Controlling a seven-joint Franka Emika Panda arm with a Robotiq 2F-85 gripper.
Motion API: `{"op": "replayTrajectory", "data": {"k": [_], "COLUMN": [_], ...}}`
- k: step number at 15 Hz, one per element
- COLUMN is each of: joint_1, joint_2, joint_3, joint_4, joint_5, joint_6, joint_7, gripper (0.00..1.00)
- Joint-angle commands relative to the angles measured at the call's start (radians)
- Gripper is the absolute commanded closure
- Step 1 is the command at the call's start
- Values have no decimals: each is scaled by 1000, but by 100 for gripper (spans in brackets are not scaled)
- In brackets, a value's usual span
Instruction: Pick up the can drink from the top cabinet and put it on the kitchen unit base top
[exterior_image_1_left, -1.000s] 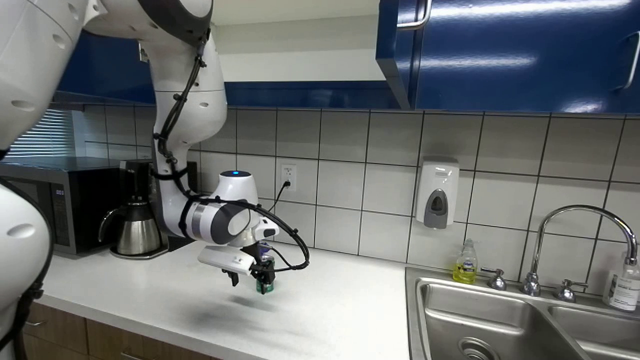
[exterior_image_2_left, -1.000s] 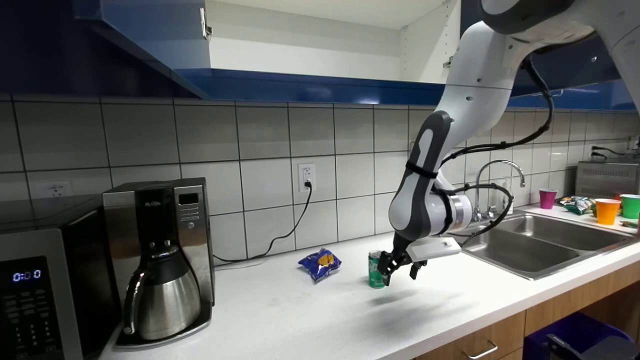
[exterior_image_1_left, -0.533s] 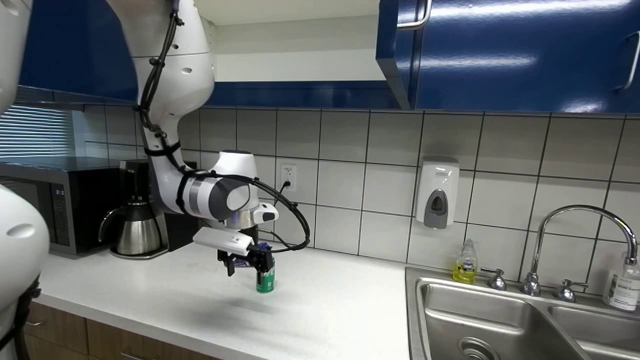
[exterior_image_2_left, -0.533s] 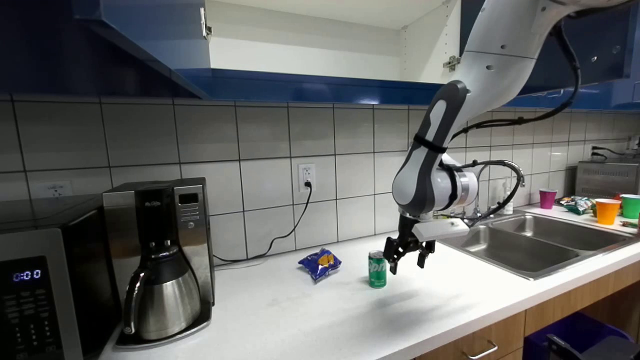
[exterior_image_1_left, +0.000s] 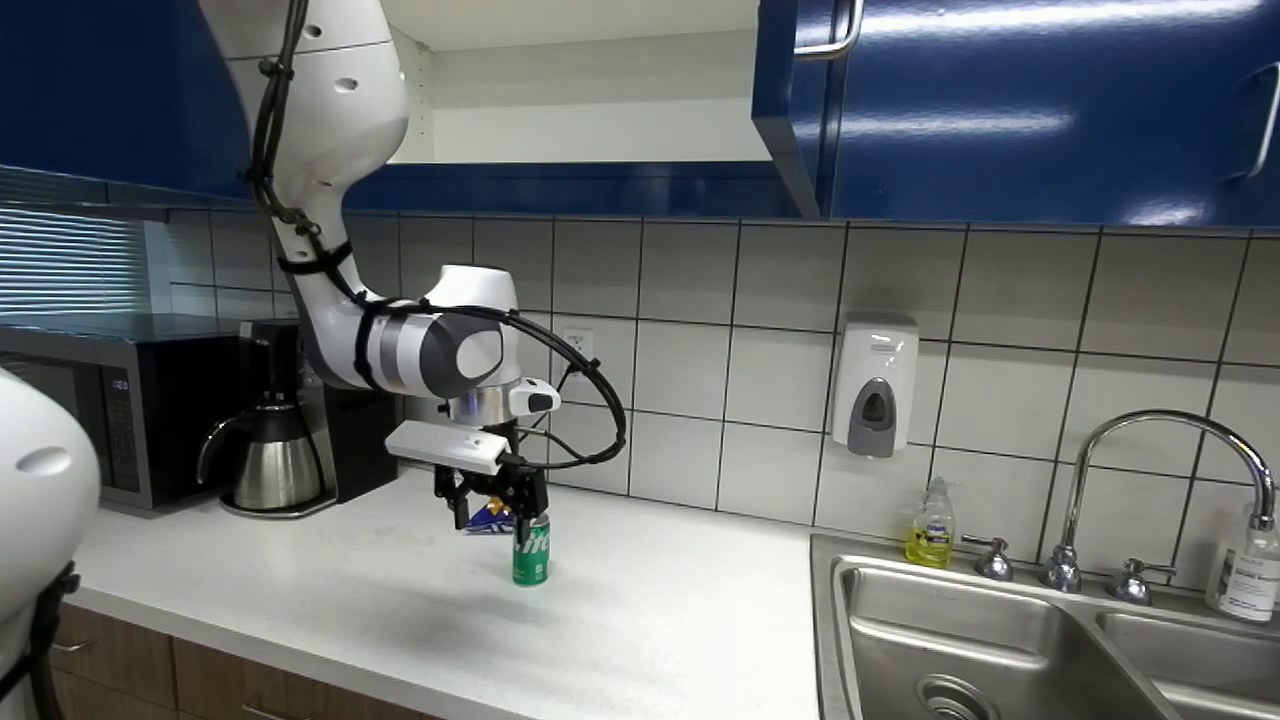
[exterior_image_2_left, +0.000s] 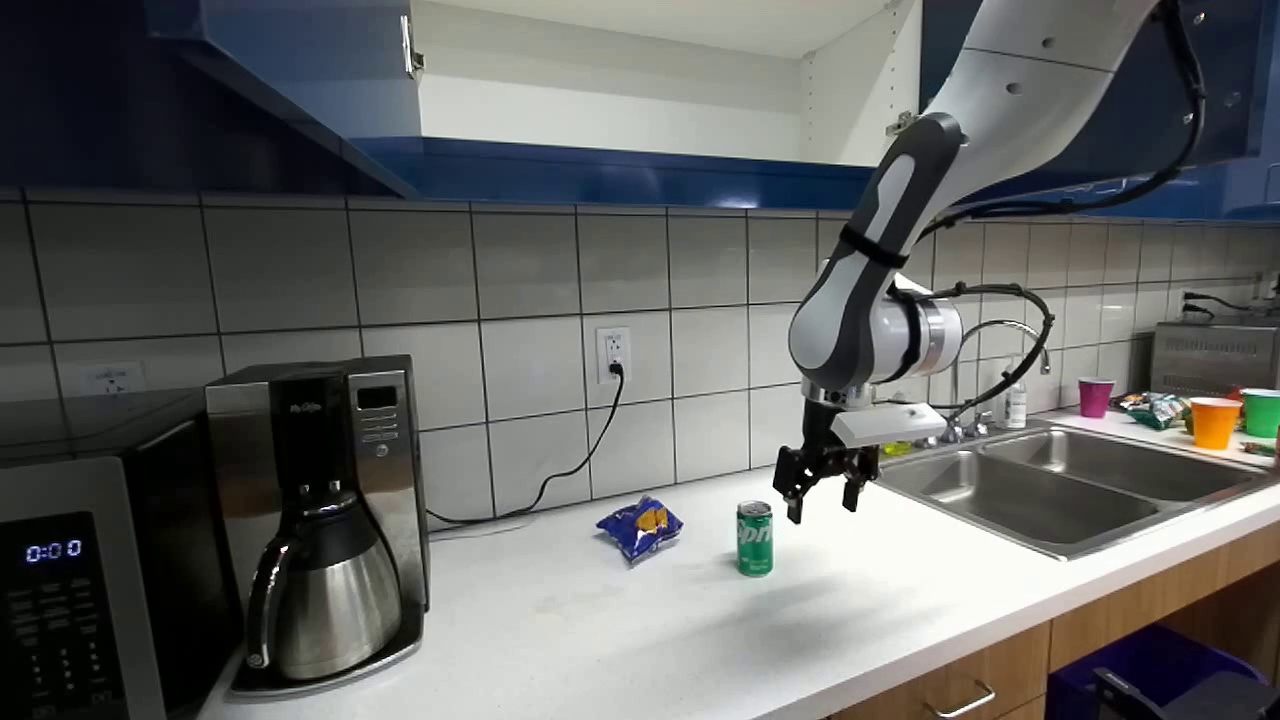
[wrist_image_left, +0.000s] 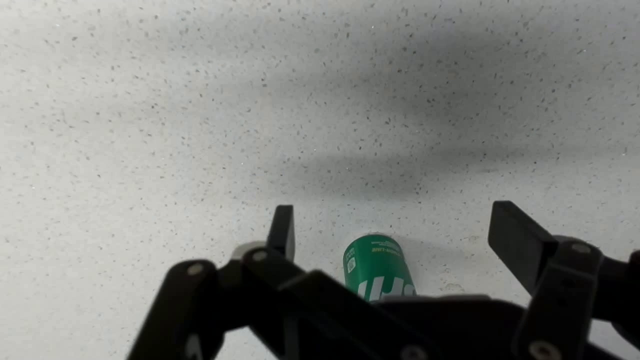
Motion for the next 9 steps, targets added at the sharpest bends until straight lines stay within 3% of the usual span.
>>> {"op": "replayTrajectory", "data": {"k": [1, 9], "joint_1": [12, 13], "joint_2": [-7, -13], "joint_3": [-12, -15], "joint_4": [1, 1], "joint_5": [-6, -14], "joint_6": [-12, -22], "joint_7": [0, 0], "gripper": [0, 0]}}
